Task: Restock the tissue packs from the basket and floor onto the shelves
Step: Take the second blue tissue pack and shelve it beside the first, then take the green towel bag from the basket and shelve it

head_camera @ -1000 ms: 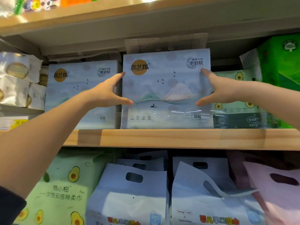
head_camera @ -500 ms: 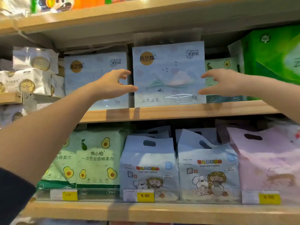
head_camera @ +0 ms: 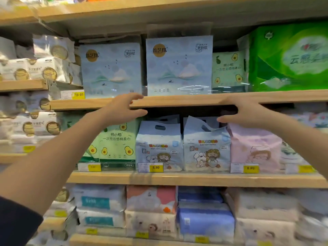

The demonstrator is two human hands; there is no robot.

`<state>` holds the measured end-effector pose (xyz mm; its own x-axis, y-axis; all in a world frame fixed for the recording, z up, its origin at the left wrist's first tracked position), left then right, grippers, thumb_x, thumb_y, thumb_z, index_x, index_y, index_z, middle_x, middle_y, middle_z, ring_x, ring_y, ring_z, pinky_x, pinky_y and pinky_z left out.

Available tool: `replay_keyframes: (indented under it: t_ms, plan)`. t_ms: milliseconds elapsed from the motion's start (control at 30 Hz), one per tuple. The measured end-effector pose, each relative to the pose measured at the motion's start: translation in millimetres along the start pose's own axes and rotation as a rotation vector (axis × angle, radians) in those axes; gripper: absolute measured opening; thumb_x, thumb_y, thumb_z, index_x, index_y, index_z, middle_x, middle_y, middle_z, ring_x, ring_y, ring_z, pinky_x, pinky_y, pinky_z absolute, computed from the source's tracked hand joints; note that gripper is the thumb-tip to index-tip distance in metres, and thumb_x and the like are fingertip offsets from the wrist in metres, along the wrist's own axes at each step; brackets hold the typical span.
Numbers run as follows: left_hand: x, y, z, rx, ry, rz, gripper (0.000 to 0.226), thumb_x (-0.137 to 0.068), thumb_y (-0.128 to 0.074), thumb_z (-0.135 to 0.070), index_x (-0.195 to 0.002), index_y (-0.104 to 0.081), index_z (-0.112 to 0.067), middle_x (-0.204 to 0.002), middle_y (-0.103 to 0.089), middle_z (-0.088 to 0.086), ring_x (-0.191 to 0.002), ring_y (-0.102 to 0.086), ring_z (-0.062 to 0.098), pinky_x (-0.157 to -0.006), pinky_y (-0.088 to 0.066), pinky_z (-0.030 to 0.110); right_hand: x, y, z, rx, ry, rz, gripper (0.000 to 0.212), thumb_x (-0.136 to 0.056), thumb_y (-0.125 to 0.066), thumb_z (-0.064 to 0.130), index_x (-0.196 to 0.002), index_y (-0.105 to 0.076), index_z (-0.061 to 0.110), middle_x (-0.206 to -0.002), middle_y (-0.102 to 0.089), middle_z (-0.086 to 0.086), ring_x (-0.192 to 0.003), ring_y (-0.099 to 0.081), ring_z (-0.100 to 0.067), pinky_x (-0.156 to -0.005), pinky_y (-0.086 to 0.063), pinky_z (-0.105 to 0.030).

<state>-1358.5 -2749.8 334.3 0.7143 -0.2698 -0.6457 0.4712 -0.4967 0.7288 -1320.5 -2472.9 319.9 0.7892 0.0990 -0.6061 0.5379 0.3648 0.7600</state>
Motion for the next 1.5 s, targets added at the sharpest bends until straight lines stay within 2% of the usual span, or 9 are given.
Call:
replay_keyframes:
  t_ms: [100,300,433,700,800,1100,1200,1333,1500]
  plan:
    - [43.2,-22.0,6.4,-0.008,0.048,0.055,0.06,-0.086,-0.061,-0.033,-0.139,-0.038,-0.016,-0.144,-0.042,0.005,-0.13,-0.041,0.023,-0.101,-0.034,0.034,38.8,-20.7,-2.6,-0.007,-0.007,0.074,0.063,-0.079,-0.068,0.024,-0.134,-0.042,0.009,-0.143,-0.041,-0.009,-0.131,-0.036,-0.023,-0.101,-0.028,-0.028]
    - [130.3,-66.1,3.8,-0.004,0.123,0.193,0.062,-0.086,-0.061,-0.033,-0.14,-0.036,-0.017,-0.146,-0.039,0.002,-0.132,-0.039,0.021,-0.104,-0.031,0.032,121.9,-46.3,-9.0,-0.076,-0.049,0.174,0.067,-0.08,-0.067,0.023,-0.138,-0.035,0.012,-0.148,-0.033,-0.007,-0.135,-0.03,-0.022,-0.102,-0.023,-0.025]
    - [185.4,-88.2,-4.7,0.008,0.142,0.31,0.064,-0.086,-0.06,-0.036,-0.141,-0.034,-0.016,-0.147,-0.039,0.002,-0.132,-0.038,0.021,-0.105,-0.031,0.033,170.2,-61.3,-2.6,-0.128,-0.095,0.276,0.068,-0.081,-0.066,0.023,-0.139,-0.033,0.014,-0.147,-0.034,-0.006,-0.134,-0.032,-0.023,-0.105,-0.028,-0.03]
    - [295.8,-130.8,-3.6,-0.036,0.16,0.55,0.064,-0.087,-0.059,-0.033,-0.142,-0.032,-0.014,-0.149,-0.036,0.006,-0.135,-0.034,0.023,-0.106,-0.029,0.031,279.0,-120.2,21.0,-0.179,-0.169,0.426,0.068,-0.084,-0.063,0.025,-0.141,-0.03,0.012,-0.149,-0.032,-0.007,-0.135,-0.032,-0.024,-0.104,-0.027,-0.03]
    - [343.1,-149.7,6.4,-0.014,0.176,0.623,0.065,-0.088,-0.059,-0.032,-0.143,-0.03,-0.014,-0.149,-0.035,0.006,-0.136,-0.034,0.023,-0.105,-0.03,0.031,324.7,-149.2,28.9,-0.209,-0.23,0.495,0.068,-0.085,-0.063,0.025,-0.142,-0.029,0.013,-0.15,-0.031,-0.007,-0.132,-0.037,-0.026,-0.099,-0.035,-0.034]
    - [484.3,-196.0,43.2,0.068,0.216,0.876,0.067,-0.086,-0.06,-0.036,-0.143,-0.031,-0.012,-0.148,-0.037,0.006,-0.134,-0.038,0.026,-0.106,-0.034,0.035,454.7,-230.9,61.7,-0.221,-0.37,0.718,0.071,-0.083,-0.064,0.024,-0.143,-0.027,0.012,-0.149,-0.032,-0.009,-0.133,-0.035,-0.027,-0.103,-0.032,-0.033]
    - [513.0,-204.0,50.6,0.062,0.219,0.917,0.068,-0.087,-0.059,-0.035,-0.144,-0.029,-0.011,-0.149,-0.035,0.008,-0.129,-0.043,0.028,-0.1,-0.034,0.033,483.4,-245.8,69.5,-0.21,-0.409,0.746,0.071,-0.082,-0.064,0.024,-0.142,-0.028,0.012,-0.148,-0.033,-0.01,-0.134,-0.035,-0.027,-0.105,-0.031,-0.035]
    - [538.0,-215.7,57.2,0.1,0.225,0.943,0.068,-0.087,-0.059,-0.034,-0.144,-0.029,-0.011,-0.15,-0.034,0.009,-0.136,-0.034,0.024,-0.106,-0.03,0.032,510.4,-264.3,76.3,-0.207,-0.437,0.785,0.07,-0.082,-0.065,0.025,-0.141,-0.031,0.01,-0.146,-0.036,-0.013,-0.134,-0.033,-0.028,-0.107,-0.028,-0.038]
    - [549.4,-244.7,61.4,0.106,0.194,0.979,0.068,-0.086,-0.061,-0.034,-0.142,-0.031,-0.012,-0.149,-0.036,0.009,-0.135,-0.035,0.024,-0.107,-0.03,0.034,528.4,-289.4,70.1,-0.257,-0.504,0.772,0.066,-0.079,-0.067,0.021,-0.137,-0.037,0.008,-0.139,-0.044,-0.015,-0.128,-0.04,-0.029,-0.1,-0.034,-0.035]
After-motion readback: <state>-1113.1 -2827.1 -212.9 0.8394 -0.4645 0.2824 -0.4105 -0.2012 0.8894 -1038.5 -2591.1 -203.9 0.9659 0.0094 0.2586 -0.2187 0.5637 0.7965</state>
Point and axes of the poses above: each hand's wrist, its own x-axis away from the middle knuckle, its own y-axis out of the back of the hand, z = x × y, the point moved 9 cm from there along -x, towards the middle knuckle
